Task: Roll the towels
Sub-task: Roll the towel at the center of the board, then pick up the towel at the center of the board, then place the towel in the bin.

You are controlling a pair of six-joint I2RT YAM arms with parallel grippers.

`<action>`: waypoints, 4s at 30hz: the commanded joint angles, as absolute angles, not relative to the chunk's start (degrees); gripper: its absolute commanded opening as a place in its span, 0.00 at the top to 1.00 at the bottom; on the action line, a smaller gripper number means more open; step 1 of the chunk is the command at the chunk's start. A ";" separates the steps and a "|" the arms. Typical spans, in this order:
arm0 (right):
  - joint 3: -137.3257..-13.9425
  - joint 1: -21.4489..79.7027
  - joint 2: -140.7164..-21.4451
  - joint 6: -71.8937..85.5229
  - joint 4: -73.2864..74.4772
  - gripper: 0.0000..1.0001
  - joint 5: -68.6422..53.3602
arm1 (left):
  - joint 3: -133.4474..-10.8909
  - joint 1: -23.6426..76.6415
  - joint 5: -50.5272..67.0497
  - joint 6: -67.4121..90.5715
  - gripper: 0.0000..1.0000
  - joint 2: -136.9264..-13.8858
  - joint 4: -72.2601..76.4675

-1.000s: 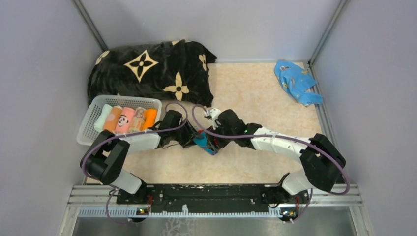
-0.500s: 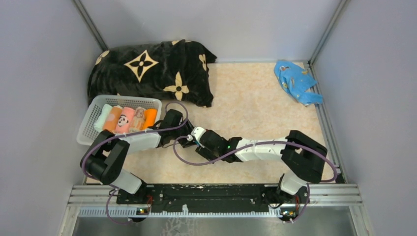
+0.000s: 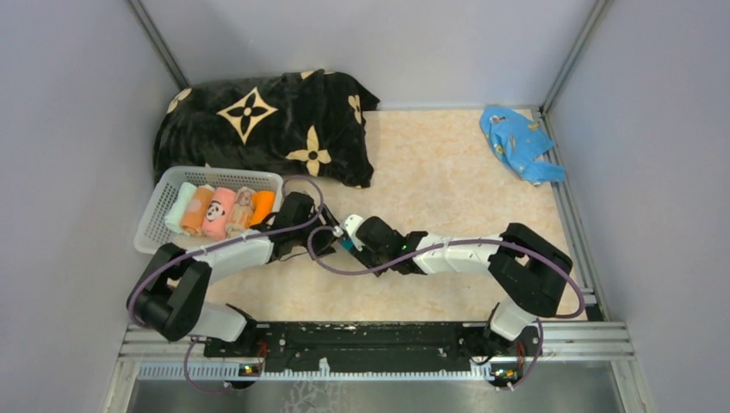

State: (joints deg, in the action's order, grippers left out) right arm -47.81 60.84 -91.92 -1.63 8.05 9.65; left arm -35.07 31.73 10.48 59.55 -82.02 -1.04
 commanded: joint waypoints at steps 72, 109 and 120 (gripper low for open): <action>-41.60 30.67 -83.30 22.06 3.25 0.38 -38.10 | -39.33 34.04 4.96 60.81 0.74 -82.57 -3.29; -35.10 33.37 -66.75 21.65 4.45 0.14 -29.10 | -53.82 -35.93 0.92 29.06 0.73 -69.29 -36.88; -35.33 34.53 -66.54 20.67 5.76 0.13 -26.39 | -51.58 -40.44 2.72 26.83 0.71 -79.32 -33.11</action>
State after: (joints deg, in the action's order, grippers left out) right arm -34.85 33.56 -68.49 22.00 6.87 -27.64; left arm -52.47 -39.33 1.69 28.80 -76.23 -35.86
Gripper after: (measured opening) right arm 0.869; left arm 0.371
